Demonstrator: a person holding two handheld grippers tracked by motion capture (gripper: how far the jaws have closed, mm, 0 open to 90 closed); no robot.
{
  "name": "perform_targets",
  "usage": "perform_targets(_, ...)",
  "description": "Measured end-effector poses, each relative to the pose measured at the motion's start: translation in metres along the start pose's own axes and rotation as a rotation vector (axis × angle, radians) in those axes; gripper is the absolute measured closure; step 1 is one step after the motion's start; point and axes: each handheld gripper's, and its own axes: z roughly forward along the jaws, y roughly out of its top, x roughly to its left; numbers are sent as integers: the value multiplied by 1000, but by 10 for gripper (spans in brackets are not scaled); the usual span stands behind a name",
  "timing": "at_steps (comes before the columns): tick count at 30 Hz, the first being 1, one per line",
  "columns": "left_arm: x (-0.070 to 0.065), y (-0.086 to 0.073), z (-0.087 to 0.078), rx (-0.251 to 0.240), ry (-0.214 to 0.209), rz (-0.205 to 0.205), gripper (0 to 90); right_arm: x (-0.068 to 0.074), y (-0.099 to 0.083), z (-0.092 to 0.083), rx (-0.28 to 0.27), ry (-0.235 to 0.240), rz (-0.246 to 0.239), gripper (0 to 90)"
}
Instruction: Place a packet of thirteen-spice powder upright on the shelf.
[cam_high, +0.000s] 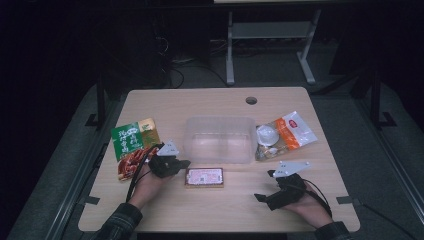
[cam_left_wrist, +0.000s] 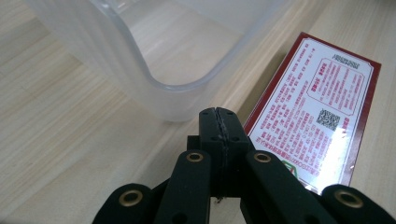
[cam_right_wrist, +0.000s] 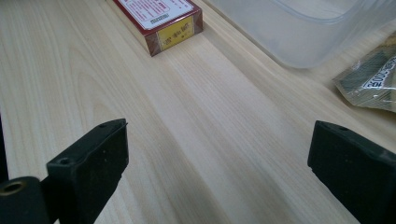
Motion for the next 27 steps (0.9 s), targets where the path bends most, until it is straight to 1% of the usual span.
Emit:
perform_targets(1,-1,0,0,2,-7,-5,900,0,0,0,-1,0,0,49)
perform_targets(2,-2,0,1,5,-9,4,900,0,0,0,-2,1,0,49)
perform_targets(7,-10,0,1,22,-39,10,899,-1,0,-1,-4,-1,-4,49)
perform_targets(8,-10,0,1,22,-39,10,899,-1,0,-1,-4,-1,-4,49)
perform_targets(9,-11,0,1,24,-46,19,899,0,0,-1,-4,0,-4,49)
perform_targets(10,-12,-1,1,29,-51,20,900,0,0,-1,-4,-1,-4,49)
perform_targets(11,-14,-1,1,29,-58,9,900,-1,0,-1,-4,-1,-4,49)
perform_targets(12,-15,-2,1,36,-63,20,900,-1,0,-1,-5,0,-4,49)
perform_targets(13,-17,-2,1,34,-68,16,900,-1,0,-1,-5,0,-5,49)
perform_targets(15,-21,-3,0,42,-89,23,900,-1,0,-1,-5,0,-5,49)
perform_targets(16,-23,-4,-1,47,-100,17,900,-1,0,-1,-4,1,-4,49)
perform_targets(20,-27,-4,-2,50,-95,21,899,0,0,0,-5,3,-4,49)
perform_targets(23,-26,-2,-12,12,-86,-20,899,0,0,-1,-2,1,-4,49)
perform_targets(24,-26,-2,-12,12,-86,-20,898,0,0,-1,-3,1,-4,49)
perform_targets(25,-26,-2,-15,-1,-88,-39,898,0,0,-1,-3,1,-4,49)
perform_targets(26,-27,-3,-22,-11,-81,-65,855,0,0,-1,-2,2,-4,49)
perform_targets(27,-27,-3,-22,-11,-81,-65,825,0,0,-1,-2,2,-4,49)
